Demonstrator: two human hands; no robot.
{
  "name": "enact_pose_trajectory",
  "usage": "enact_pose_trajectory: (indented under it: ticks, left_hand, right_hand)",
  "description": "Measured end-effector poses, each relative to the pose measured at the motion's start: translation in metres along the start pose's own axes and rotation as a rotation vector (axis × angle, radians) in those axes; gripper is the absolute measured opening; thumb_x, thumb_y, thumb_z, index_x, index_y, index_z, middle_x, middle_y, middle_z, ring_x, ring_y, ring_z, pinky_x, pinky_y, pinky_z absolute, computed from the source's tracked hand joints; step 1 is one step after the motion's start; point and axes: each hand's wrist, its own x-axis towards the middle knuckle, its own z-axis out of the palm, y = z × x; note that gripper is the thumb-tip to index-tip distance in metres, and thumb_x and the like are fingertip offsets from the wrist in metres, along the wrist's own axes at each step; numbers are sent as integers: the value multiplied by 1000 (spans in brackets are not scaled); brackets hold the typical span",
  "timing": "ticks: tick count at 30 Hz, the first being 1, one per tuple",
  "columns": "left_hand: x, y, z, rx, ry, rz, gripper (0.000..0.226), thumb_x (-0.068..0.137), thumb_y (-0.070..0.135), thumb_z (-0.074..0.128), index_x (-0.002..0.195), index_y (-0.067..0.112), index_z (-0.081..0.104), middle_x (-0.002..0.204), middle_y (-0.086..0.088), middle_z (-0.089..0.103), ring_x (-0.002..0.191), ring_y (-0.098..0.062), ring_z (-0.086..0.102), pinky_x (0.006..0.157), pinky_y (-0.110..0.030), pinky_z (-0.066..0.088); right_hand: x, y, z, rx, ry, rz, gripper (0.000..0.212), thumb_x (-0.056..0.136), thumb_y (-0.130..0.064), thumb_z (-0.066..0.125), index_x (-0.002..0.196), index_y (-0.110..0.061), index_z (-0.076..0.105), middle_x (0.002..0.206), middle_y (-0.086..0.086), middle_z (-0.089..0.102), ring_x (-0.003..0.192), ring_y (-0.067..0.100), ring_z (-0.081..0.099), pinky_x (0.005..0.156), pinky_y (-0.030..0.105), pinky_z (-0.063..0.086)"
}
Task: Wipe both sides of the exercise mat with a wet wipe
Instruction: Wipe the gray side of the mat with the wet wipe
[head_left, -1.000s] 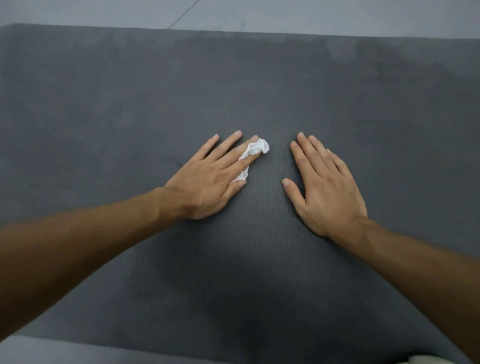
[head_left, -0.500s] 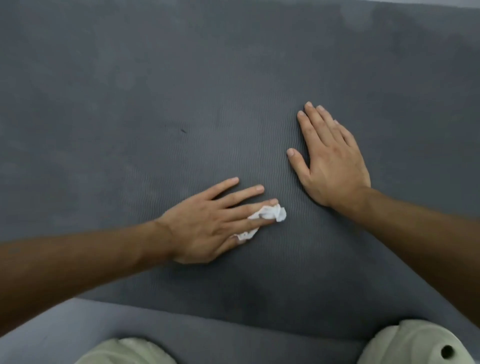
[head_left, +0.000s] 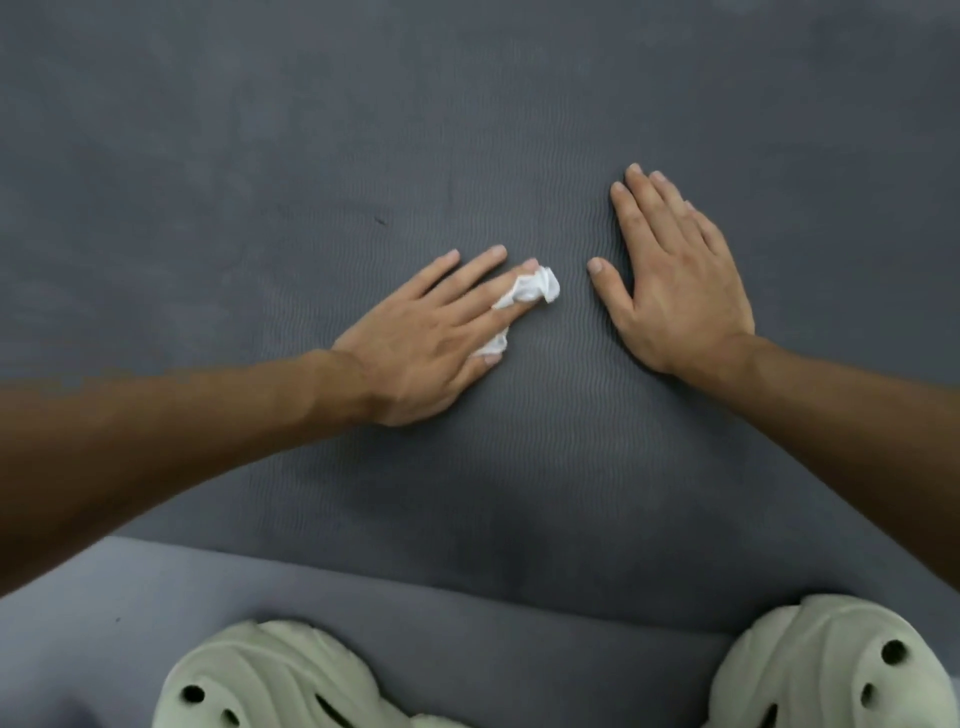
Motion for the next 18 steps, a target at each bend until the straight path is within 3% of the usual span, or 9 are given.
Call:
enact_pose_trajectory:
  ticks: [10,18]
  left_hand:
    - [-41,59,11,-8,-30,252,57,111,43,23,163,19,18,174,0,-2,160,-25,-6,129,-50,6]
    - [-71,57,22,46,-44,437,58,108,41,30,162,18,24,174,2,8,160,-26,2,128,-51,5]
  right_hand:
    - [-10,3,2,39,-16,-88,72,108,-51,22,164,-7,18,174,8,11,161,21,5,130,42,11]
    - [-75,-1,0,10,-121,-379,72,108,-50,29,165,-7,16,174,7,8,161,19,2,130,42,13]
